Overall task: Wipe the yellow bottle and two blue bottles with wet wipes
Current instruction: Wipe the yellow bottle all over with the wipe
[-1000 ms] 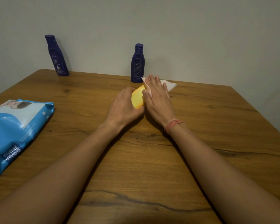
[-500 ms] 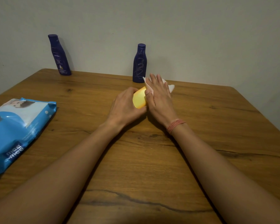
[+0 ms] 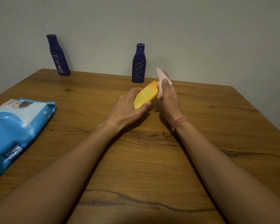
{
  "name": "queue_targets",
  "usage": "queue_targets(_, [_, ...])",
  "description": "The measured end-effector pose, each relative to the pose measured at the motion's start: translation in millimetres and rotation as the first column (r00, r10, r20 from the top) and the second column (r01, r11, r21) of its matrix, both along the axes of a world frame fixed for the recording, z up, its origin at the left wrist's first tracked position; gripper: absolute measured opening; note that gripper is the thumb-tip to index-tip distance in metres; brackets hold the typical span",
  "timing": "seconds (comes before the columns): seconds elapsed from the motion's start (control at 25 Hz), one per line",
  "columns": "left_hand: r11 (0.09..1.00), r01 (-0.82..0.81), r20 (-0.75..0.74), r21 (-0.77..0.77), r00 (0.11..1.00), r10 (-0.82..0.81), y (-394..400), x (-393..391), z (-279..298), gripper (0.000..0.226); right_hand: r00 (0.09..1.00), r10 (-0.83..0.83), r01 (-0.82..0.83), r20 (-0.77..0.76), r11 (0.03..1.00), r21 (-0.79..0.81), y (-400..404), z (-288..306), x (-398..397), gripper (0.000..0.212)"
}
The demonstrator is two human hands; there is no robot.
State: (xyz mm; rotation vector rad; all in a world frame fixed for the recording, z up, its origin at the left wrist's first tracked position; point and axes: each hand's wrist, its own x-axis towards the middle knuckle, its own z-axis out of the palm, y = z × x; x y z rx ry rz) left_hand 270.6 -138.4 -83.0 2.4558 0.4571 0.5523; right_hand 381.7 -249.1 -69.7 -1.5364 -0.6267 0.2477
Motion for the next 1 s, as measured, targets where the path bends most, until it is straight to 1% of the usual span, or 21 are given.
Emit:
queue_targets(0.08, [0.999,0.030,0.032,-0.020,0.999,-0.029,-2,-2,1,0.060,0.991,-0.011,0.020,-0.131,0.998,0.065,1,4,-9,0.050])
queue_targets(0.12, [0.996,0.064,0.075,-0.063,0.995,-0.059,-5,-3,3,0.058,0.988,0.022,-0.009,-0.153,0.996,0.088,2,5,-15,0.050])
queue_targets(0.16, [0.986,0.110,0.131,-0.126,0.987,-0.093,-8,-3,5,0.055,0.986,0.077,-0.062,-0.145,0.993,0.105,5,4,-23,0.050])
queue_targets(0.24, [0.948,0.201,0.236,-0.248,0.961,-0.142,-13,-2,7,0.050,0.983,0.180,-0.175,-0.045,0.980,0.099,11,3,-42,0.051])
queue_targets(0.28, [0.921,0.240,0.283,-0.307,0.947,-0.152,-14,-1,7,0.049,0.977,0.206,-0.209,0.051,0.976,0.065,13,3,-49,0.053])
queue_targets(0.32, [0.878,0.287,0.337,-0.383,0.928,-0.156,-15,-1,7,0.049,0.960,0.212,-0.219,0.182,0.976,0.018,15,4,-54,0.054])
queue_targets(0.36, [0.809,0.337,0.403,-0.482,0.905,-0.137,-15,0,8,0.050,0.923,0.215,-0.216,0.320,0.976,-0.034,16,3,-57,0.055])
queue_targets(0.4, [0.704,0.381,0.468,-0.599,0.880,-0.078,-14,-1,10,0.053,0.874,0.233,-0.214,0.426,0.972,-0.093,18,2,-60,0.055])
queue_targets(0.44, [0.572,0.414,0.514,-0.708,0.858,0.015,-10,-2,12,0.056,0.828,0.275,-0.221,0.488,0.961,-0.167,19,1,-62,0.055])
queue_targets(0.48, [0.428,0.433,0.527,-0.793,0.841,0.126,-5,-3,14,0.059,0.791,0.334,-0.237,0.513,0.940,-0.246,21,-1,-63,0.055])
queue_targets(0.52, [0.305,0.438,0.510,-0.845,0.832,0.219,0,-5,17,0.059,0.763,0.389,-0.253,0.516,0.914,-0.316,22,-4,-65,0.055])
queue_targets(0.56, [0.229,0.434,0.485,-0.871,0.833,0.267,4,-6,17,0.058,0.749,0.420,-0.261,0.512,0.898,-0.355,23,-7,-66,0.056])
queue_targets(0.6, [0.193,0.432,0.471,-0.881,0.841,0.265,5,-7,16,0.055,0.752,0.421,-0.261,0.508,0.897,-0.356,24,-8,-67,0.056])
queue_targets(0.64, [0.176,0.441,0.472,-0.880,0.853,0.224,4,-6,15,0.051,0.771,0.389,-0.247,0.504,0.912,-0.327,25,-9,-67,0.056])
queue_targets(0.72, [0.162,0.475,0.492,-0.865,0.866,0.085,-2,-2,13,0.045,0.822,0.257,-0.147,0.509,0.958,-0.247,24,-6,-59,0.056])
queue_targets(0.8, [0.198,0.482,0.477,-0.854,0.876,-0.074,-8,2,10,0.045,0.861,0.137,-0.042,0.490,0.979,-0.200,19,-1,-46,0.055])
queue_targets(0.84, [0.230,0.471,0.452,-0.852,0.882,-0.132,-8,3,9,0.046,0.878,0.116,-0.033,0.465,0.982,-0.184,16,0,-40,0.055])
queue_targets(0.92, [0.284,0.446,0.417,-0.849,0.895,-0.157,-6,3,7,0.046,0.890,0.148,-0.084,0.431,0.983,-0.165,12,1,-35,0.055])
queue_targets(1.0, [0.289,0.450,0.449,-0.845,0.890,-0.072,-4,2,6,0.043,0.860,0.227,-0.138,0.458,0.966,-0.219,13,0,-39,0.056])
